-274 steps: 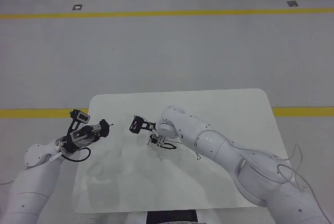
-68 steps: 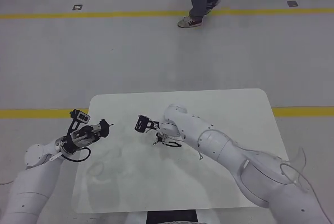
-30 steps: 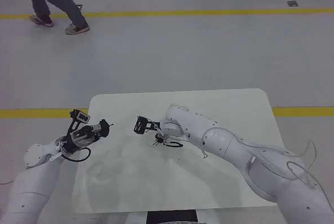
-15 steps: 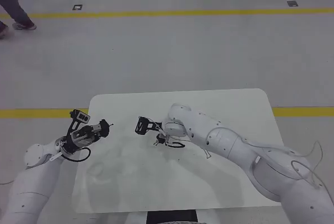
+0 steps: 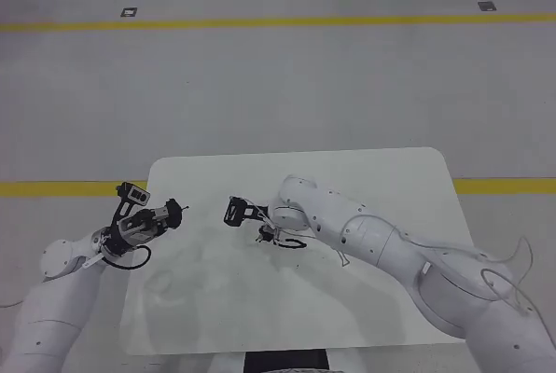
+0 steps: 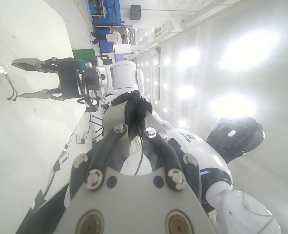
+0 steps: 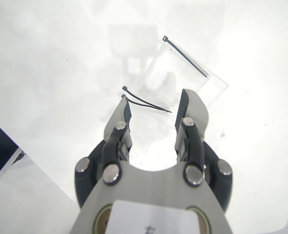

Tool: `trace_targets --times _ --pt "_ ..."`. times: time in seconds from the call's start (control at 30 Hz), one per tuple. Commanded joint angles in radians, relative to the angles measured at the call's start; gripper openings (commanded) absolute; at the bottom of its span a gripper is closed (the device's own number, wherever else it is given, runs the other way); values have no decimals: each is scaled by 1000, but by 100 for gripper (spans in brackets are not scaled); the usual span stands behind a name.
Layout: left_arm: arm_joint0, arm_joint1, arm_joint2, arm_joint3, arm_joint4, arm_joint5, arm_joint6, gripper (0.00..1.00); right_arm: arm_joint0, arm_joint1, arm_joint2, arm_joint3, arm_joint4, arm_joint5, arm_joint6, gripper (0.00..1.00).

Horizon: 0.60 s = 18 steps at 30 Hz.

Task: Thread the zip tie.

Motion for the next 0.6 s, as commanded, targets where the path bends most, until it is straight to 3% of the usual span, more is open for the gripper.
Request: trace_targets --times 0.0,0.57 --pt "0 0 0 0 0 0 0 0 -1 -4 0 6 -3 0 0 42" --pt "0 0 0 0 0 0 0 0 6 -44 0 65 -20 0 -15 41"
